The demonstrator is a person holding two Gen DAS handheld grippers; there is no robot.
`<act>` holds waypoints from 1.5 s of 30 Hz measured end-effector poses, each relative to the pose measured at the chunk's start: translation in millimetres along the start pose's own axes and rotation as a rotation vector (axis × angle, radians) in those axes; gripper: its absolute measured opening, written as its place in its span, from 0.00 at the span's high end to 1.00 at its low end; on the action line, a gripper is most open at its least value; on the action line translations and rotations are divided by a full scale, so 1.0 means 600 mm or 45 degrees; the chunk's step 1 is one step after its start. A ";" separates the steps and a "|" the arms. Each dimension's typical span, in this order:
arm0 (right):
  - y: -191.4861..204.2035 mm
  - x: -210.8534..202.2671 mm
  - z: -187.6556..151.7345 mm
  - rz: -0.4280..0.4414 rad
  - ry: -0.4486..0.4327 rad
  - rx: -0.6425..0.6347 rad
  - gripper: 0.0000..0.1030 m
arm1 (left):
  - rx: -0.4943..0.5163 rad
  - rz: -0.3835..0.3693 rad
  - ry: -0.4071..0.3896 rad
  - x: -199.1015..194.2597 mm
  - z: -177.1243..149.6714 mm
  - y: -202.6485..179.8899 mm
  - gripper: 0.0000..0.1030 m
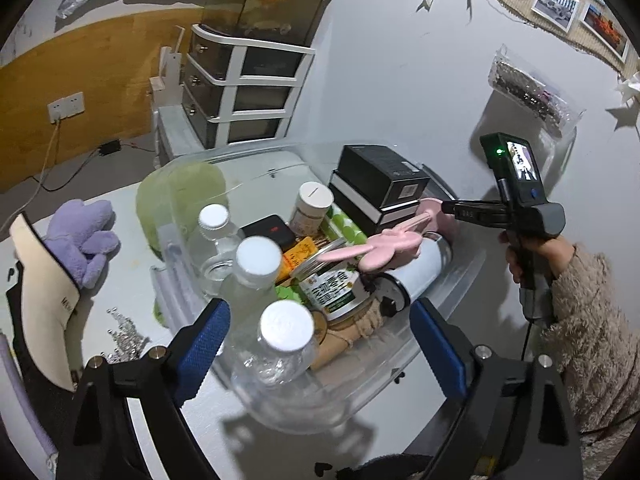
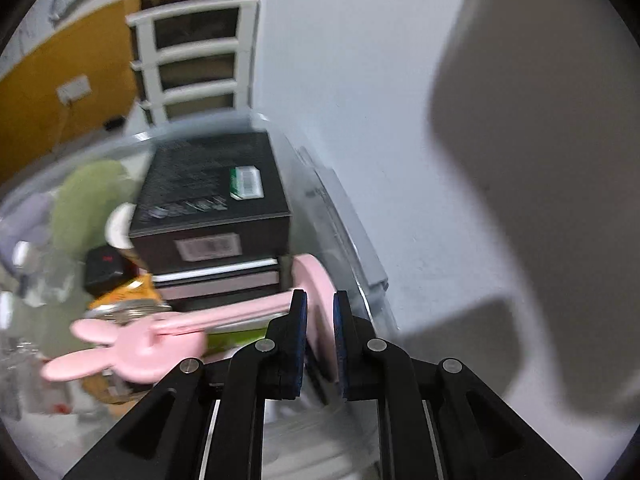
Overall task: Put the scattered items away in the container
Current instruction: 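Open the right gripper and release the pink stand in the bin, then lift the right gripper out of the bin and pull it back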
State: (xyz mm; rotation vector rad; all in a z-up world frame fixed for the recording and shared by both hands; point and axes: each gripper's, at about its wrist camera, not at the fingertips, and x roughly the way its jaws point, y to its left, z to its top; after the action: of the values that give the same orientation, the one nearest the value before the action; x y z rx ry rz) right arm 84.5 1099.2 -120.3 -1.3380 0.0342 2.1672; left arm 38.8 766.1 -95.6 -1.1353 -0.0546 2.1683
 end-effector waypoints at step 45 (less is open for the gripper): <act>0.214 -0.045 -0.062 0.095 -0.041 -0.563 0.00 | -0.004 0.161 -0.168 -0.064 -0.059 -0.011 0.00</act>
State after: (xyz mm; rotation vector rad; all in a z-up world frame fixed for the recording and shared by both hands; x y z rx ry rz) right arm 60.4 968.8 -151.7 -1.5562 -0.4382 2.3467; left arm 83.7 739.6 -87.9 -1.0200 -0.0457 2.3540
